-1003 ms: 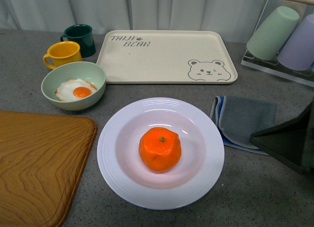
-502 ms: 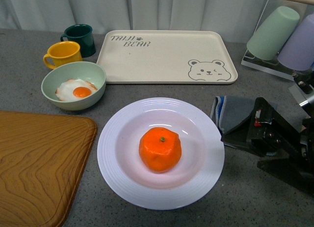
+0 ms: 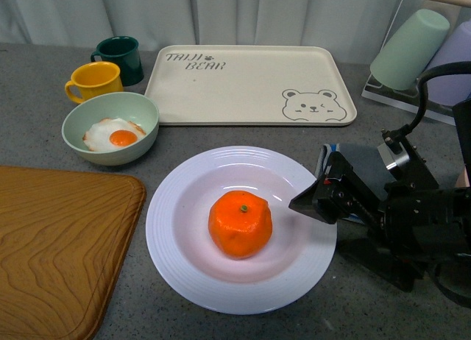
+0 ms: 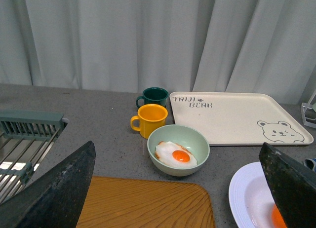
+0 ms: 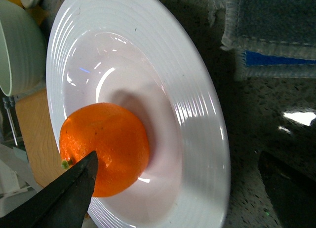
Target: Place orange and plate with both arms
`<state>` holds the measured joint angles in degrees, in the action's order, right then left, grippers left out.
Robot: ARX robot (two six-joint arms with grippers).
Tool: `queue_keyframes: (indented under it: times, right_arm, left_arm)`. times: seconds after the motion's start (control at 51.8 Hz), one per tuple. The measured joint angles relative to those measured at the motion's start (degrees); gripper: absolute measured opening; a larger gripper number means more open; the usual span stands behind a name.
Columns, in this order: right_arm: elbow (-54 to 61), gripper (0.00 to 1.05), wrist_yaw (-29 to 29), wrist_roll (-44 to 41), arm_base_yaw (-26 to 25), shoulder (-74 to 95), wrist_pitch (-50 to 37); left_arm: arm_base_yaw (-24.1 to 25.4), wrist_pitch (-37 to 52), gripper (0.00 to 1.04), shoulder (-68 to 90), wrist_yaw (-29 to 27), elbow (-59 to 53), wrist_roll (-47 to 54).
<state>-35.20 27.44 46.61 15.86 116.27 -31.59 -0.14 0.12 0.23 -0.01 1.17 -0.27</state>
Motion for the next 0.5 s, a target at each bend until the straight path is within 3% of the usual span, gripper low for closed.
queue_keyframes:
  times: [0.425, 0.502]
  right_arm:
    - [-4.2, 0.95, 0.9, 9.5, 2.2, 5.7, -5.7]
    - [-5.2, 0.80, 0.0, 9.3, 2.8, 6.1, -3.0]
  left_arm:
    - [0.0, 0.0, 0.98, 0.0, 0.0, 0.0, 0.0]
    - [0.0, 0.0, 0.98, 0.0, 0.0, 0.0, 0.0]
